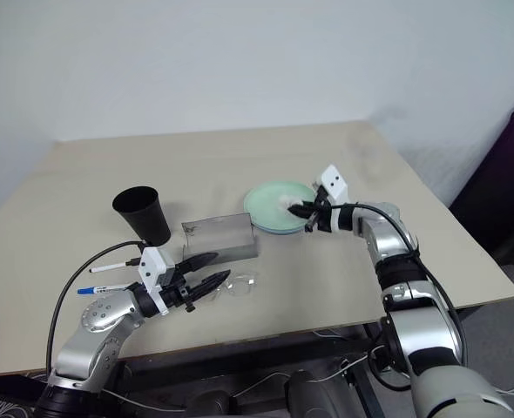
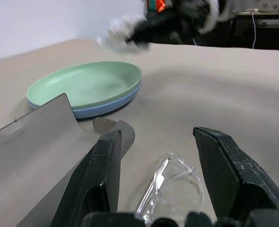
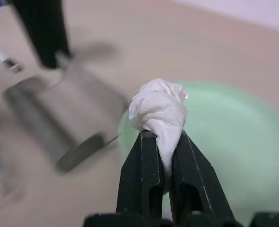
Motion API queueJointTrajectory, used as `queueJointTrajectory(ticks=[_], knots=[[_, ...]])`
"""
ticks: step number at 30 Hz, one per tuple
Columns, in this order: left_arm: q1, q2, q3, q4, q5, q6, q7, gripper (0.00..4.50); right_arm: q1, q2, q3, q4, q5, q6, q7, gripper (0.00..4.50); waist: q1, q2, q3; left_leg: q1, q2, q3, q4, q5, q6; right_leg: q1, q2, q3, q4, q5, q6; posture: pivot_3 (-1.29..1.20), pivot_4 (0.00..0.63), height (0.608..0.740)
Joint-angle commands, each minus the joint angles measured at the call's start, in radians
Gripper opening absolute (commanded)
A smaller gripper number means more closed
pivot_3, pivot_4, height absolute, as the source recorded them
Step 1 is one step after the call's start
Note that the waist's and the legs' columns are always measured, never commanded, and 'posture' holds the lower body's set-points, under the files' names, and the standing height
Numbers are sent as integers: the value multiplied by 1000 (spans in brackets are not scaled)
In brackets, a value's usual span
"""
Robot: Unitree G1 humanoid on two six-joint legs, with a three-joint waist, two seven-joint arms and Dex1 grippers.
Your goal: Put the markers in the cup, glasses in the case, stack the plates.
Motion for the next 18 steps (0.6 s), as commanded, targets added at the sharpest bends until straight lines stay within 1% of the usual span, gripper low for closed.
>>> queueJointTrajectory(ticks=[1, 2, 3, 6, 7, 8, 10, 14, 16, 18], knots=[[-22, 5, 17, -12, 2, -23, -3, 2521, -73, 45, -13, 167, -38, -75, -108, 545, -1, 0, 0, 0, 0, 0, 0, 0, 0, 0, 0, 0, 0, 0, 0, 0, 0, 737], [-22, 5, 16, -12, 3, -23, -3, 2521, -86, 53, -16, 202, -42, -89, -118, 787, -1, 0, 0, 0, 0, 0, 0, 0, 0, 0, 0, 0, 0, 0, 0, 0, 0, 737], [-21, 4, 16, -13, 3, -23, -2, 2521, -99, 61, -21, 235, -46, -104, -131, 1182, 0, 0, 0, -1, 0, 0, -1, 0, 0, 0, 0, 0, 0, 0, 0, 0, 0, 737], [-13, 6, 19, -21, 4, -22, 3, 2521, -127, 76, -31, 304, -49, -140, -158, 2146, -1, 0, 0, -2, 0, 0, -1, 0, 0, -1, 0, 0, -1, 0, 0, 0, 0, 737], [-9, 7, 21, -25, 4, -21, 5, 2521, -131, 77, -33, 316, -50, -149, -164, 2617, -1, 0, 0, -2, 0, 0, -1, 0, 0, -1, 0, 0, -1, 1, 1, 0, 0, 737], [-6, 8, 23, -28, 4, -21, 7, 2521, -134, 78, -35, 325, -52, -157, -167, 2882, -2, 0, 0, -2, 0, 0, -1, 0, 0, -1, 0, 0, -1, 1, 1, 0, 0, 737], [1, 12, 28, -30, 2, -20, 7, 2521, -132, 78, -35, 329, -58, -182, -161, 3566, -3, 0, 0, -1, 0, -1, -1, 0, 0, -1, 0, 0, -1, 1, 0, 0, 0, 737], [1, 40, 42, -29, -8, -11, -10, 2521, -117, 70, -49, 311, -50, -209, -139, 3566, -4, 0, 0, 0, 0, -1, -1, 0, 0, 0, 0, 0, 0, 1, 0, 0, 0, 737], [-12, 73, 55, -23, -26, 3, -43, 2521, -101, 67, -60, 275, -27, -207, -87, 3566, -4, 0, 0, 0, 0, -1, -1, 0, 0, 0, 0, 0, 0, 1, 0, 0, 0, 737], [-42, 130, 63, -1, -37, 22, -105, 2521, -64, 61, -62, 203, -4, -194, 1, 3566, -4, 0, 0, -1, 0, -2, -1, 0, 0, 0, 0, 0, 0, 1, 0, 0, 0, 737]])
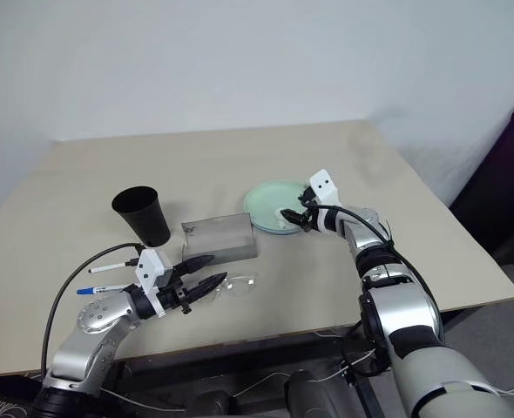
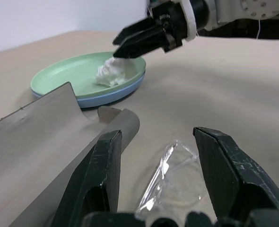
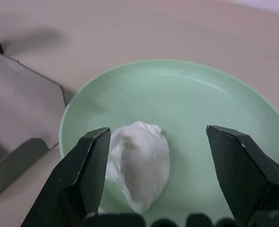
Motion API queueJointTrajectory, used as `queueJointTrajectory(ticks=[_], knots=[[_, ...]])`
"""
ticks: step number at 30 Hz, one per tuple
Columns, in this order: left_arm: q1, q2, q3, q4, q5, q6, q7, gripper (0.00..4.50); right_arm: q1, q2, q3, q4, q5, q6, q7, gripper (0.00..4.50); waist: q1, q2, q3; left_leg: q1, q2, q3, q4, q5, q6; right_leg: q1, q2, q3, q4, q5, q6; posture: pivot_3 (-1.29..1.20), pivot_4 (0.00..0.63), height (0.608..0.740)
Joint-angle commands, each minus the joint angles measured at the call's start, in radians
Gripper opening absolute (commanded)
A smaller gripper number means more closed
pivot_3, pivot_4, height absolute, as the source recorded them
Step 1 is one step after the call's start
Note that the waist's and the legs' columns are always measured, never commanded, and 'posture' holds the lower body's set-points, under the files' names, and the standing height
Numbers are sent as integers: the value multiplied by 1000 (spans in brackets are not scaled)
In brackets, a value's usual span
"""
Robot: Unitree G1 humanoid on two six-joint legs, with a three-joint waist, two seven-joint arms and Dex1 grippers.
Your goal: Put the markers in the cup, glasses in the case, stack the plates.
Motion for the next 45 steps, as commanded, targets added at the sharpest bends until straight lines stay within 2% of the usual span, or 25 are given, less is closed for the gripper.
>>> queueJointTrajectory(ticks=[1, 3, 7, 11, 14, 21, 24, 28, 38, 41, 45], knots=[[-65, 82, 39, 10, -34, 23, -99, 2521, 44, -21, -13, -144, 54, -1, 135, 3566, 0, 0, 0, 0, 0, 0, 0, 0, 0, 0, 0, 0, 0, 0, 0, 0, 0, 737], [-110, 138, 43, 53, -52, 49, -174, 2521, 104, -30, 2, -240, 66, 20, 198, 3566, 2, 0, 0, -1, 0, -2, 0, 0, 0, 0, 0, -2, 0, 0, 0, 0, 0, 737], [-177, 184, 55, 129, -81, 76, -258, 2521, 185, -33, 14, -376, 71, 66, 222, 3566, 2, 1, 0, -1, 0, -3, 0, 0, 0, 0, 0, -2, -1, 0, 0, 0, 0, 737], [-291, 259, -7, 268, -32, 64, -433, 2521, 271, -24, 14, -494, 83, 107, 191, 3566, 1, 1, 0, -1, 0, -4, 0, 0, 0, 0, 0, -3, 0, 0, 0, 0, 0, 737], [-377, 271, -67, 337, 4, 39, -532, 2521, 324, -28, 20, -582, 103, 149, 196, 3566, 1, 1, 0, 0, 0, -4, 0, 0, 0, 0, 1, -4, 1, 0, 0, 0, 0, 737], [-578, 227, -205, 503, 126, -57, -678, 2521, 426, -53, 33, -771, 155, 247, 223, 3566, 7, 0, 0, -2, -1, -6, 1, 0, 0, 0, 0, -4, 0, 0, 0, 0, 0, 737], [-615, 207, -239, 552, 170, -103, -705, 2521, 440, -57, 34, -795, 159, 262, 213, 3566, 6, 0, 0, -2, -1, -6, 1, 0, 0, 0, 0, -4, 0, 0, 0, 0, 0, 737], [-683, 122, -312, 648, 248, -159, -714, 2521, 482, -49, 32, -851, 169, 284, 182, 3566, 6, 0, 0, -2, -1, -6, 1, 0, 0, 0, 0, -4, 1, 0, 0, 0, 0, 737], [-756, 31, -344, 786, 342, -225, -687, 2521, 530, -51, 33, -919, 178, 314, 132, 3566, 6, -1, 0, -3, -1, -6, 2, 0, 0, 0, 0, -3, 0, 0, 1, 0, 0, 737], [-768, 20, -342, 811, 360, -238, -684, 1925, 534, -51, 35, -920, 178, 313, 125, 3592, 7, -1, 0, -3, -1, -6, 3, 0, 0, 0, 0, -3, 1, 0, 1, 0, 0, 737], [-772, 19, -342, 823, 373, -245, -692, 581, 534, -52, 38, -917, 177, 311, 117, 3592, 7, -1, 0, -3, -1, -6, 3, 0, 0, 1, 0, -3, 1, 0, 1, 0, 0, 737]])
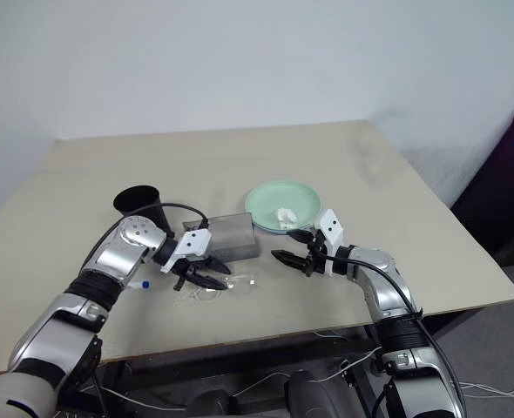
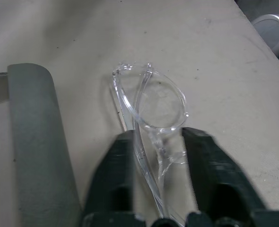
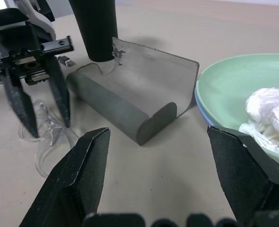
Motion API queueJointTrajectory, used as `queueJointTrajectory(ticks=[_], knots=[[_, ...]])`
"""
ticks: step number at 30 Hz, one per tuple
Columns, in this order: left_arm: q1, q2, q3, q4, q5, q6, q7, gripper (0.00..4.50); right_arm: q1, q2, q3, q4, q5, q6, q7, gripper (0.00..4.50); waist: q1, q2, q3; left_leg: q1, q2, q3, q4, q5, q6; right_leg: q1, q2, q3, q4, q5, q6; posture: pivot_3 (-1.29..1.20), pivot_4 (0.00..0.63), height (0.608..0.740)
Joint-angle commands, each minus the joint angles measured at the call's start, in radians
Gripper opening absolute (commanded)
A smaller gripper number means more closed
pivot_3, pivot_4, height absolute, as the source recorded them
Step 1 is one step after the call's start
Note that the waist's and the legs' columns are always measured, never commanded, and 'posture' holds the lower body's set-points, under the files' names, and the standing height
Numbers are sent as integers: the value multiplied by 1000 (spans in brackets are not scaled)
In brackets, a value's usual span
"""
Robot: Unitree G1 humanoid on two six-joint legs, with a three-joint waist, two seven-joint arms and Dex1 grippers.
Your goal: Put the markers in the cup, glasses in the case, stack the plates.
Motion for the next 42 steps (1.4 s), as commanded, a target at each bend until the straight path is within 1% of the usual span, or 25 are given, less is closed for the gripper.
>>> queueJointTrajectory(ticks=[1, 2, 10, 16, 20, 24, 28, 30, 34, 42], knots=[[-31, 2, 8, 1, 12, -16, -4, 232, -8, -7, -7, -41, 23, -7, -9, 3592, 0, 0, 0, 0, 0, 0, 0, 0, 0, 0, 0, 0, 0, 0, 0, 0, 0, 737], [-29, 3, 10, -1, 11, -17, -6, 9, -9, -6, -6, -38, 22, -9, -11, 3592, 0, 0, 0, 0, 0, 0, 0, 0, 0, 1, 0, 0, 0, 0, 0, 0, 0, 737], [-21, 9, 23, -19, -6, -1, -19, 9, -21, -5, 4, -24, 17, -18, -20, 3592, 5, 0, 0, 2, 0, -2, 3, 0, 0, 4, 0, 0, 0, 0, 0, 0, 0, 737], [-15, 14, 61, -82, -77, 109, -71, 9, -29, -6, 6, -14, 16, -24, -26, 3592, 6, 0, 0, 1, 0, -2, 3, 0, 0, 4, 0, -1, 0, 0, 0, 0, 0, 737], [-10, 17, 90, -113, -98, 127, -64, 9, -36, -8, 3, -7, 16, -27, -28, 3592, 6, 0, 0, 1, -1, -3, 3, 0, 0, 4, 0, -1, 0, 0, 0, 0, 0, 737], [-46, 23, 141, -131, -131, 138, -34, 9, -46, -15, -7, 7, 15, -34, -33, 3592, 6, 0, 0, 1, -1, -4, 3, 0, 0, 4, 0, -1, 0, 0, 0, 0, 0, 737], [-135, 30, 163, -46, -56, 24, 102, 9, -54, -21, -10, 21, 17, -40, -34, 3592, 11, 0, 0, 1, -1, -5, 3, 0, 0, 4, 0, -2, 0, 0, 0, 0, 0, 737], [-199, 37, 149, 28, 12, -66, 189, 9, -58, -21, -8, 27, 18, -44, -36, 3592, 19, 0, 0, 1, -1, -5, 4, 0, 0, 4, 0, -2, 0, 0, 0, 0, 0, 737], [-283, 14, 116, 139, 90, -135, 278, 9, -65, -16, -4, 38, 17, -50, -39, 3592, 24, 0, 0, 1, -1, -5, 3, 0, 0, 5, 0, -2, -1, 0, 0, 0, 0, 737], [-318, -40, 27, 280, 239, -232, 389, 9, -60, -12, -4, 39, 18, -58, -51, 3592, 26, 0, 0, 0, -2, -5, 3, 0, 0, 4, 0, -2, -1, 0, 1, 0, 0, 737]])
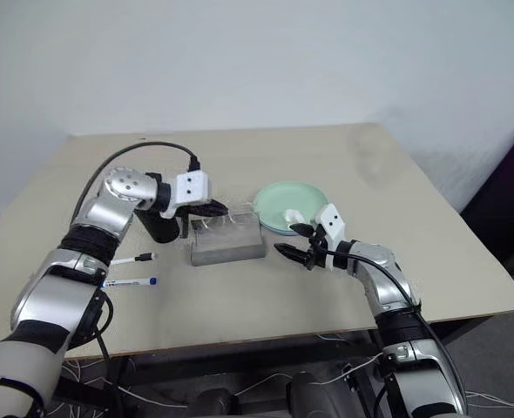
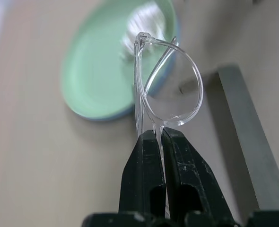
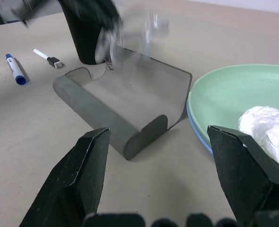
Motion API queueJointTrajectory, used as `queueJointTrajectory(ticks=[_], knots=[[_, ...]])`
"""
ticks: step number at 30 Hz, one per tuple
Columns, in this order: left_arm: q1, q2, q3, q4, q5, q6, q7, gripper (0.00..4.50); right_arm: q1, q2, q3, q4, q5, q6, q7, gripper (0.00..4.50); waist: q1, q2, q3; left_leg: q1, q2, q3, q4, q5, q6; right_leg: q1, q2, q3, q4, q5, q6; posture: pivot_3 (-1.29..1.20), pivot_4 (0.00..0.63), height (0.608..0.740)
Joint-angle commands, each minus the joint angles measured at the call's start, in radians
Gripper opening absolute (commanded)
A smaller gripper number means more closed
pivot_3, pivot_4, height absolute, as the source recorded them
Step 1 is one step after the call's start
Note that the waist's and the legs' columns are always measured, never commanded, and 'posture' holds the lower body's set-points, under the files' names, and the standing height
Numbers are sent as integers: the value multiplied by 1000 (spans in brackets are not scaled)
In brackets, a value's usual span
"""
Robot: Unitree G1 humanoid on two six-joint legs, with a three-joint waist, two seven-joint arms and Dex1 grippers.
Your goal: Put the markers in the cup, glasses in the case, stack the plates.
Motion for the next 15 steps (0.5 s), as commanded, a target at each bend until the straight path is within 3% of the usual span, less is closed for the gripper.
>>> queueJointTrajectory(ticks=[1, 10, 15], knots=[[-44, -9, -21, 36, 55, -42, 56, 9, -17, 1, -17, -22, 19, -16, -10, 3592, 0, 0, 0, 0, 0, 0, 0, 0, 0, 0, 0, 0, 0, 0, 0, 0, 0, 737], [-47, -47, -73, 131, 155, -80, 147, 9, -4, 2, -17, -32, 22, -15, -24, 3592, 0, 0, 0, 0, 0, 0, 0, 0, 0, 0, 0, 0, 0, 0, 0, 0, 0, 737], [-31, -47, -60, 121, 132, -53, 71, 9, -6, 6, -14, -27, 19, -16, -26, 3592, -1, 0, 0, 0, 0, 0, 0, 0, 0, 0, 0, 0, 1, 0, 0, 0, 0, 737]])
